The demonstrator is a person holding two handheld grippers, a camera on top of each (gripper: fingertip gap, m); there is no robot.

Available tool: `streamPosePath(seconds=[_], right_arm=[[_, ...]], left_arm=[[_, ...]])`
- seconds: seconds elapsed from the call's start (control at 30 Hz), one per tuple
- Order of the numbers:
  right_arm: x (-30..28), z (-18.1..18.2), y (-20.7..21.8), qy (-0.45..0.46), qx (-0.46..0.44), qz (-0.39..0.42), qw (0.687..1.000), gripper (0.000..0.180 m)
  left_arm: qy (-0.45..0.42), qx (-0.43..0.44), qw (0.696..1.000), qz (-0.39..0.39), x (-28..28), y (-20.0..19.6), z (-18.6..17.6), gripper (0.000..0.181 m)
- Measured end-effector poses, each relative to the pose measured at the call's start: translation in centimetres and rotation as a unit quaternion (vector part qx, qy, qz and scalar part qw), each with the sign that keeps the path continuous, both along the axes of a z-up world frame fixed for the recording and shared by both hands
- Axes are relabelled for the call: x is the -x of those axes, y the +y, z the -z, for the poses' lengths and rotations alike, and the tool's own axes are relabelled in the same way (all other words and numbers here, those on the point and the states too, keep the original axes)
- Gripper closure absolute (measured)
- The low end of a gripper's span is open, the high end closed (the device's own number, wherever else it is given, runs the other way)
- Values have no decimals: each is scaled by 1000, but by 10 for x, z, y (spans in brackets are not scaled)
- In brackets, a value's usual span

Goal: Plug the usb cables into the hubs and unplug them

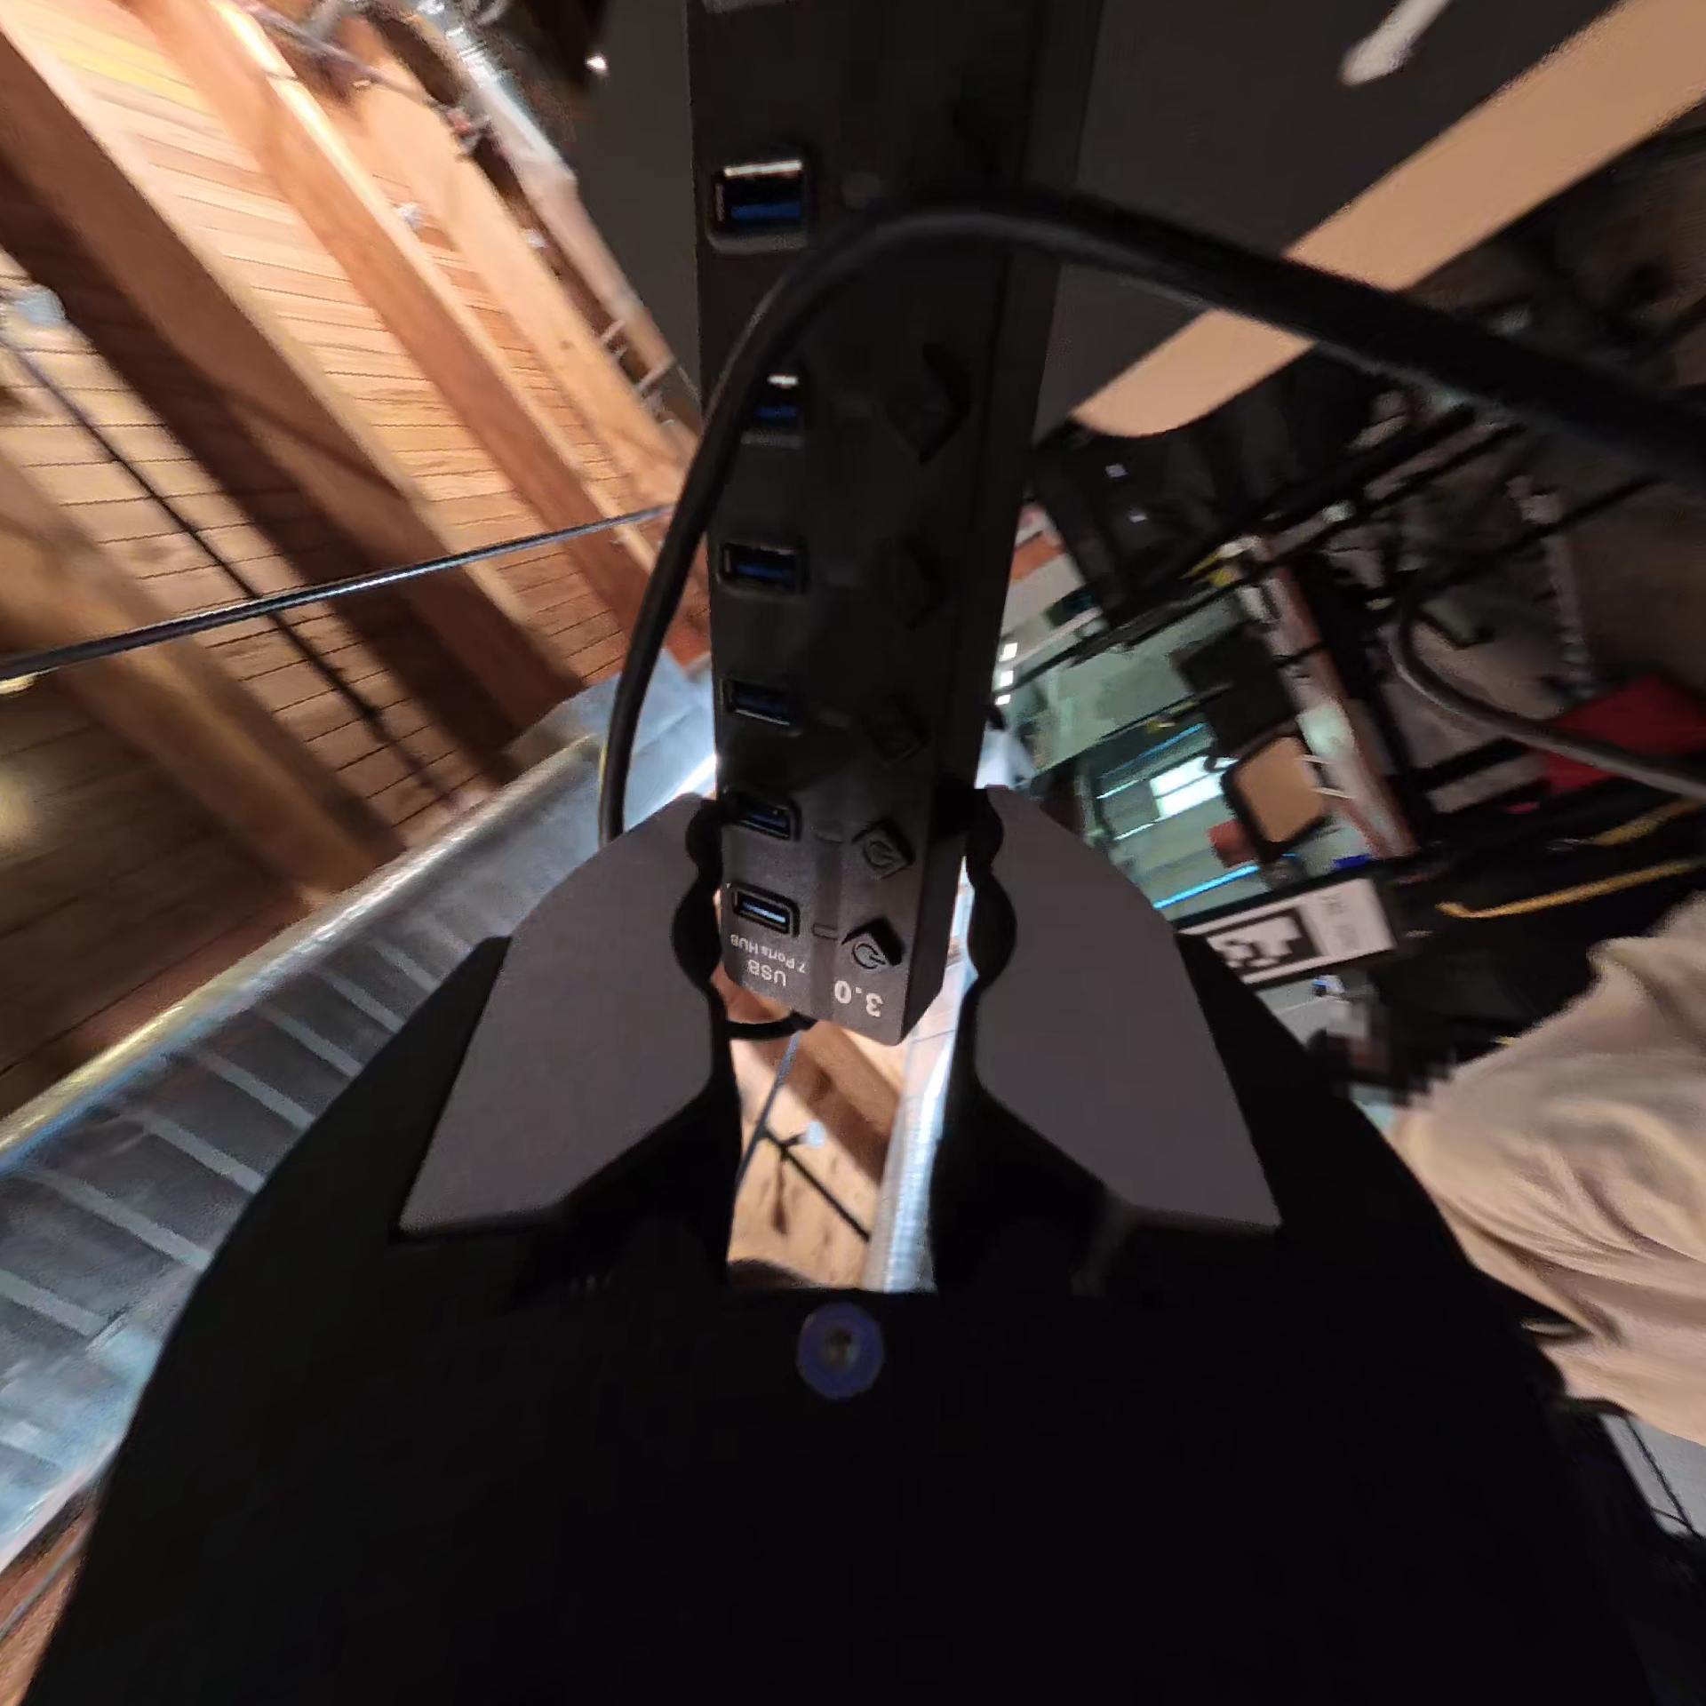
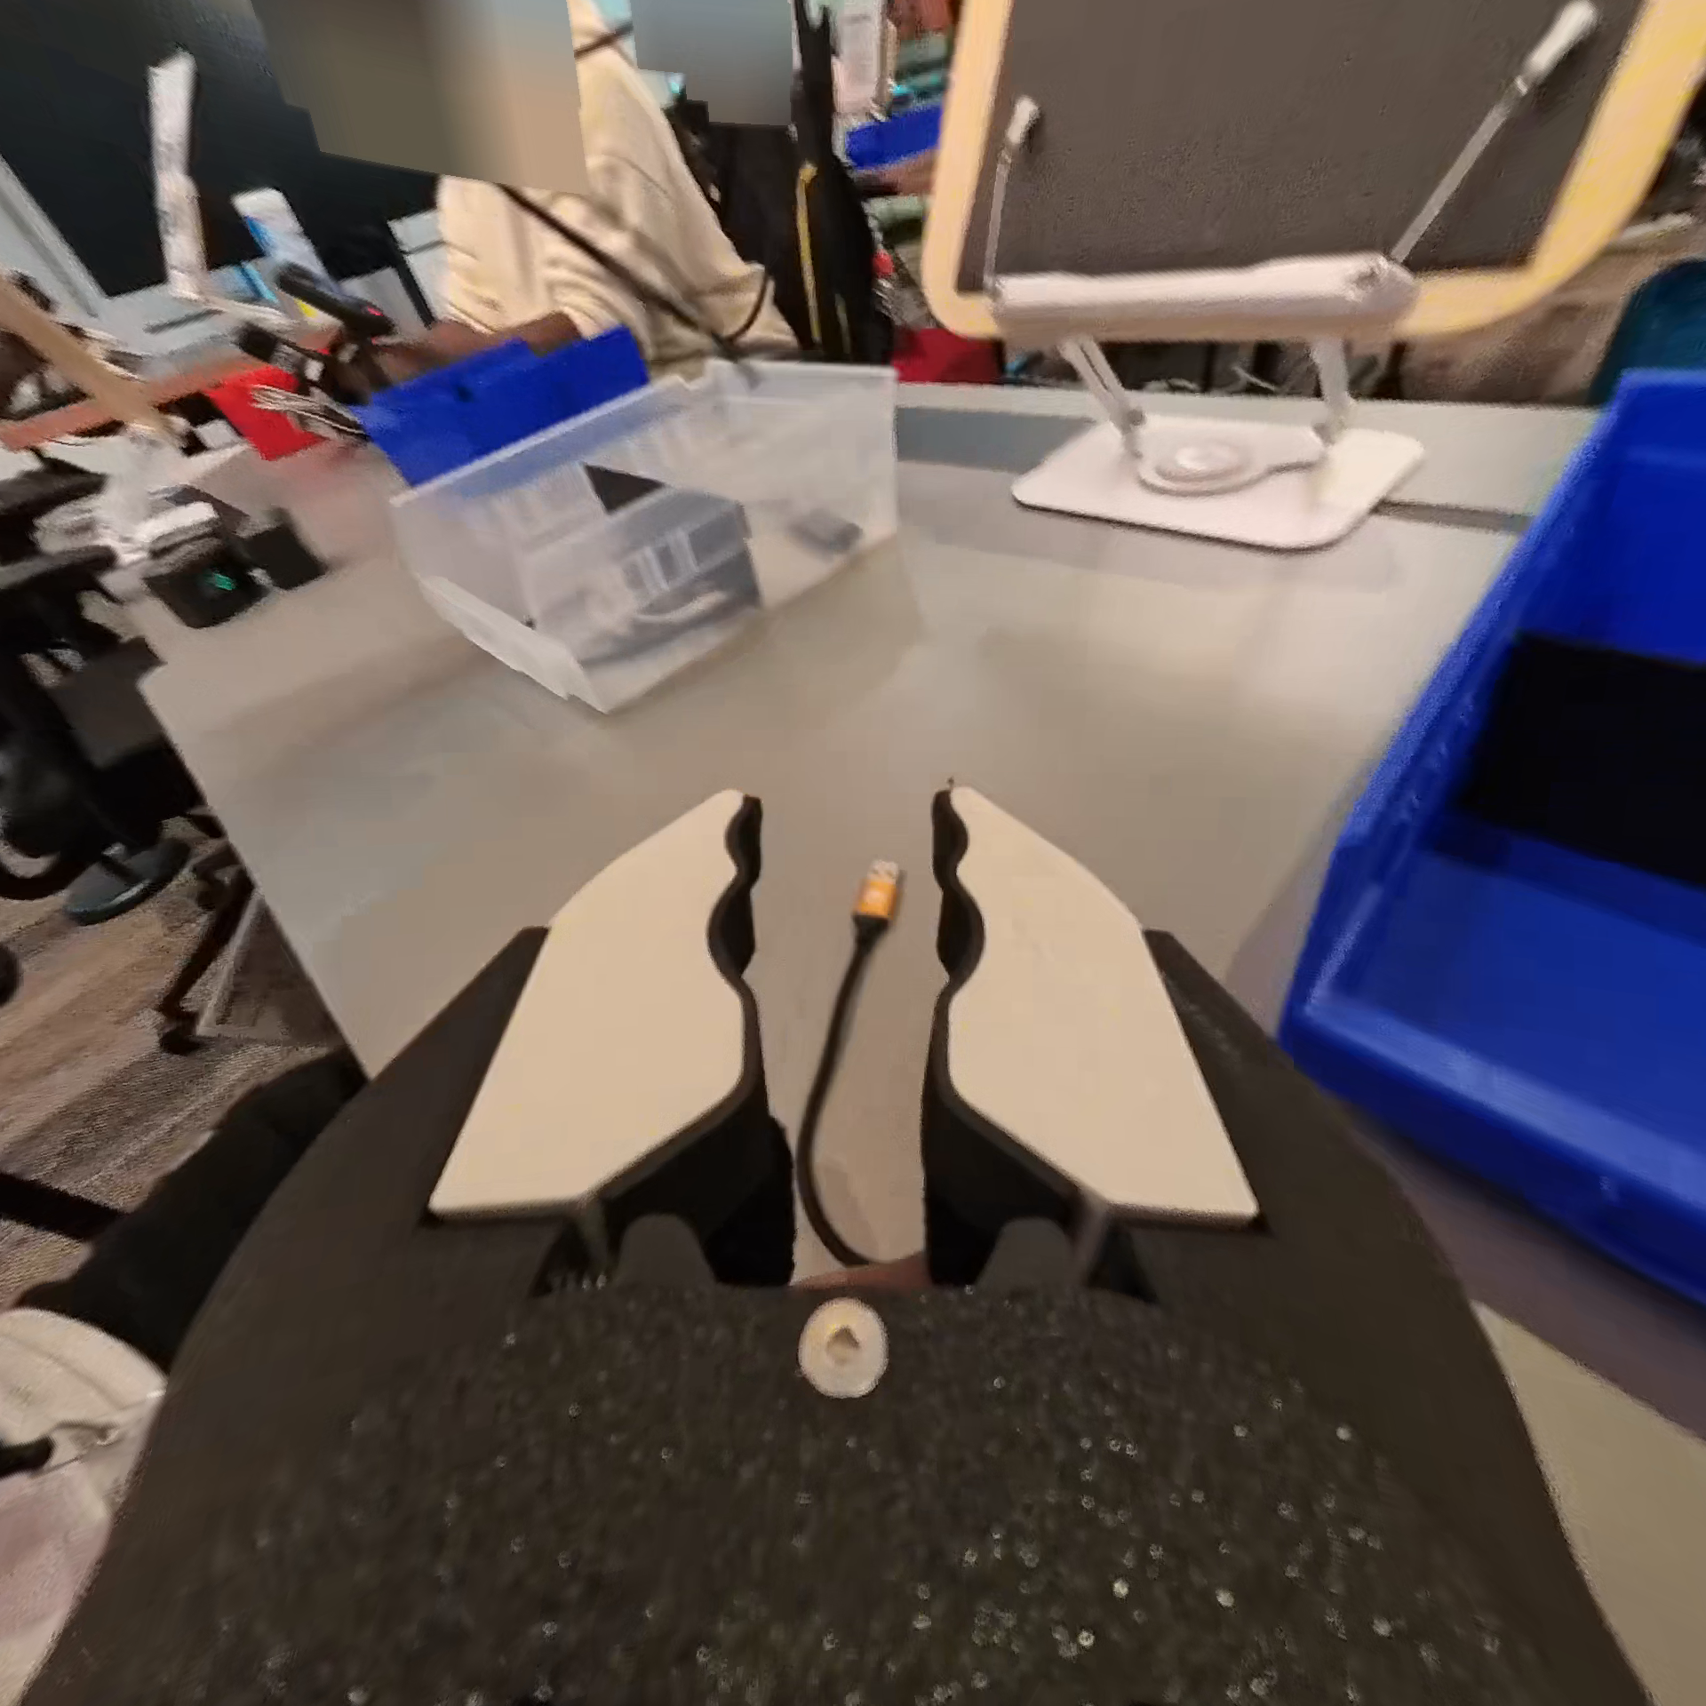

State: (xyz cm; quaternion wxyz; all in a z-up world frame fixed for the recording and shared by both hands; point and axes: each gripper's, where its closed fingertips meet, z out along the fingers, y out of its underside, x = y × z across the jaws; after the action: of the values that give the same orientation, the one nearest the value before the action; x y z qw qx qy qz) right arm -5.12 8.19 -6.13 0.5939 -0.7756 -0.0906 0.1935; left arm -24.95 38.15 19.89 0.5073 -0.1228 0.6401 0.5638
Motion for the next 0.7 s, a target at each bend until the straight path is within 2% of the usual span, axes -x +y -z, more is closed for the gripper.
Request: streamPosePath(seconds=[0.13, 0.23, 0.33, 0.57, 0.7], right_arm=[[14, -31, -1, -24, -24, -26, 999, 144], [17, -60, 0, -28, -44, -35, 998, 144], [16, -86, 6, -26, -62, -41, 997, 143], [18, -124, 63, -36, -82, -66, 994, 136], [58, -95, 95, -41, -12, -175, 984, 122]], left_arm=[[-31, -51, 998, 37, -26, -39, -88, 130], [-14, -59, 996, 58, -43, -62, -105, 130], [27, -68, 994, 76, -59, -82, -82, 130], [130, -61, 980, 137, -89, -127, 26, 130], [181, -61, 967, 168, -107, -148, 69, 130]])
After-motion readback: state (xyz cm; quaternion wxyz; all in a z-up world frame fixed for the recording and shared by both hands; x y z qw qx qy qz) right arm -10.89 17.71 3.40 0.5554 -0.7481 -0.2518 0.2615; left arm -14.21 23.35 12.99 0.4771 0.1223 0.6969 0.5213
